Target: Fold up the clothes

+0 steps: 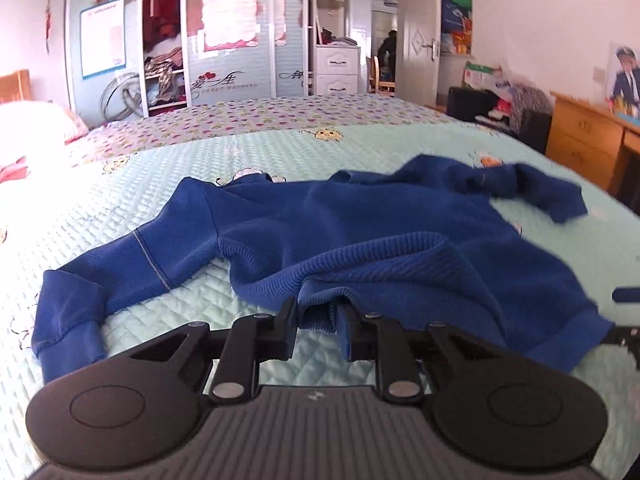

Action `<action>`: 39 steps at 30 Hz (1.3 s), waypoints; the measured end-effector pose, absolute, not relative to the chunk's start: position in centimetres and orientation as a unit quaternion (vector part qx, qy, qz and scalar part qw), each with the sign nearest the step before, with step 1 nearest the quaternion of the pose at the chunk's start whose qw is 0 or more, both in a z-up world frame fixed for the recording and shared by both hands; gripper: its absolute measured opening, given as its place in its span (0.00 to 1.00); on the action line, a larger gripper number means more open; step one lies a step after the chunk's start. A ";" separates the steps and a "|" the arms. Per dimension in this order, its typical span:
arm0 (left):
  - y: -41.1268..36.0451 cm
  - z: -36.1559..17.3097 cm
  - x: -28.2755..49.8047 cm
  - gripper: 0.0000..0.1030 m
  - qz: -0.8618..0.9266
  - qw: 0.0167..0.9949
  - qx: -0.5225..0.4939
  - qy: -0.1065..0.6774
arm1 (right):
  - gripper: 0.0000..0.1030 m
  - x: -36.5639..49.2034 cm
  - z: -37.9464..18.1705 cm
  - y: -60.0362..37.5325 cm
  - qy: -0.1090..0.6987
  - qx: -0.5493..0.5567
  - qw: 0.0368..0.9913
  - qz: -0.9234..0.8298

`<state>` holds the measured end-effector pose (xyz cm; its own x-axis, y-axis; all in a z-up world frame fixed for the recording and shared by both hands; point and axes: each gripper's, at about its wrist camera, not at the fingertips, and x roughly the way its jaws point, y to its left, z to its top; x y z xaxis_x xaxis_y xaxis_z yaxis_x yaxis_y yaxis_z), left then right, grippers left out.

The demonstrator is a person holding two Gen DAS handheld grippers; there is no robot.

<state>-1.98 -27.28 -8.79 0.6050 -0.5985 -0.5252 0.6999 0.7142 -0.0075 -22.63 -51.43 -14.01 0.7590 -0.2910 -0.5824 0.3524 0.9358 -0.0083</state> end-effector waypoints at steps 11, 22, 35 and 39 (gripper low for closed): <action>-31.4 -7.4 -0.7 0.22 -0.369 0.879 0.112 0.280 | 0.79 -20.5 -13.2 -55.4 0.308 0.137 0.920 -0.201; -29.0 -9.5 -2.8 0.30 -0.369 0.870 0.152 0.288 | 0.79 -21.9 -15.5 -54.2 0.347 0.130 0.907 -0.199; -28.4 -10.3 -2.3 0.20 -0.386 0.873 0.128 0.269 | 0.34 -21.8 -15.2 -53.9 0.333 0.121 0.918 -0.181; -27.3 -8.7 -1.9 0.12 -0.365 0.891 0.083 0.256 | 0.19 -21.9 -14.1 -53.8 0.323 0.114 0.922 -0.181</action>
